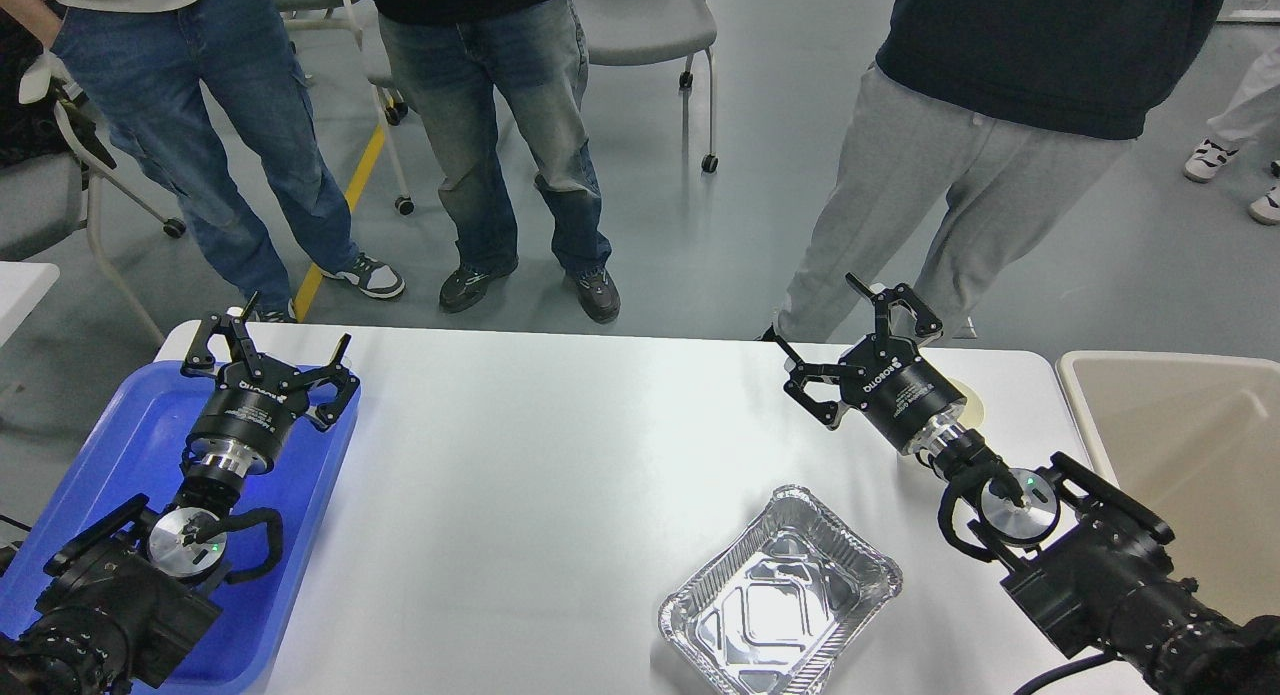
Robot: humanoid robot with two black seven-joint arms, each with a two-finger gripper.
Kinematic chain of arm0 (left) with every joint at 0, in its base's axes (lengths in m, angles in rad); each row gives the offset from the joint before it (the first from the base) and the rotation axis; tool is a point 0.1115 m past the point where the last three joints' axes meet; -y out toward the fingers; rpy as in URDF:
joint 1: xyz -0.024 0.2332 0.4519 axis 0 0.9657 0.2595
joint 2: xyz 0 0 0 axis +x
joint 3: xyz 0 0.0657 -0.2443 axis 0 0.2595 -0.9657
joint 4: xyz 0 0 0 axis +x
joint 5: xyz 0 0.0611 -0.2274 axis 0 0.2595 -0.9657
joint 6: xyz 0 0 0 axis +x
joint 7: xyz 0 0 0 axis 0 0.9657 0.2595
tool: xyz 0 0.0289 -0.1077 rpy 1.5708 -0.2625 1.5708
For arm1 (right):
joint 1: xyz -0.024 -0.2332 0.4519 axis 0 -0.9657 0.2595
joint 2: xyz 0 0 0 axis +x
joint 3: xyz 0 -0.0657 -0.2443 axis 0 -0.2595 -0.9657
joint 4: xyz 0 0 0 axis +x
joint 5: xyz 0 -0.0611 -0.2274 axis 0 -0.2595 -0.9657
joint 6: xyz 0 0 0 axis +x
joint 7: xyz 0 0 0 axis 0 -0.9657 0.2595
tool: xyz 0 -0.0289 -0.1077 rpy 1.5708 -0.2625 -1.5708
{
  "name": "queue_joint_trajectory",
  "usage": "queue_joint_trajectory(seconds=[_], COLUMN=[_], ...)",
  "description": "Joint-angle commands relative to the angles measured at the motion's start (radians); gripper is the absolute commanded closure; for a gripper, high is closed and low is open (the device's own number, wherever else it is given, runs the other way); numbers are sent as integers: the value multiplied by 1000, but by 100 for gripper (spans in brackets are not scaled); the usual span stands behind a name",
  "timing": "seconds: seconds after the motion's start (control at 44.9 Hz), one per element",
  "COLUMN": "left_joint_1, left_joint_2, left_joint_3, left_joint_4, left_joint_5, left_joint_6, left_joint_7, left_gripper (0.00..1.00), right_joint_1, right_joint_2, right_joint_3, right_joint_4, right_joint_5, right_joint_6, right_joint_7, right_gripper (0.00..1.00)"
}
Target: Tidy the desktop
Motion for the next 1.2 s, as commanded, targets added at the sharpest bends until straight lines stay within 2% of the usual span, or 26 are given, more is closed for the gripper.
queue_joint_trajectory(seconds=[0.0,0.446,0.757,1.181], left_joint_1=[0,0,0,0], left_joint_2=[0,0,0,0], left_joint_3=[2,2,2,2], left_joint_4=[0,0,0,0], left_joint_5=[0,0,0,0], left_joint_6=[0,0,0,0], left_joint_7=[0,0,0,0], left_gripper=[0,0,0,0], right_joint_1=[0,8,132,353], right_joint_2=[0,-23,-222,-475], right_joint_3=[0,3,-17,-317], right_joint_4=[-1,25,129,248], right_joint_5=[0,-81,-261,-293], right_joint_6=[0,-3,-43,-43], right_joint_7=[0,-2,-17,-32], right_gripper=[0,0,0,0])
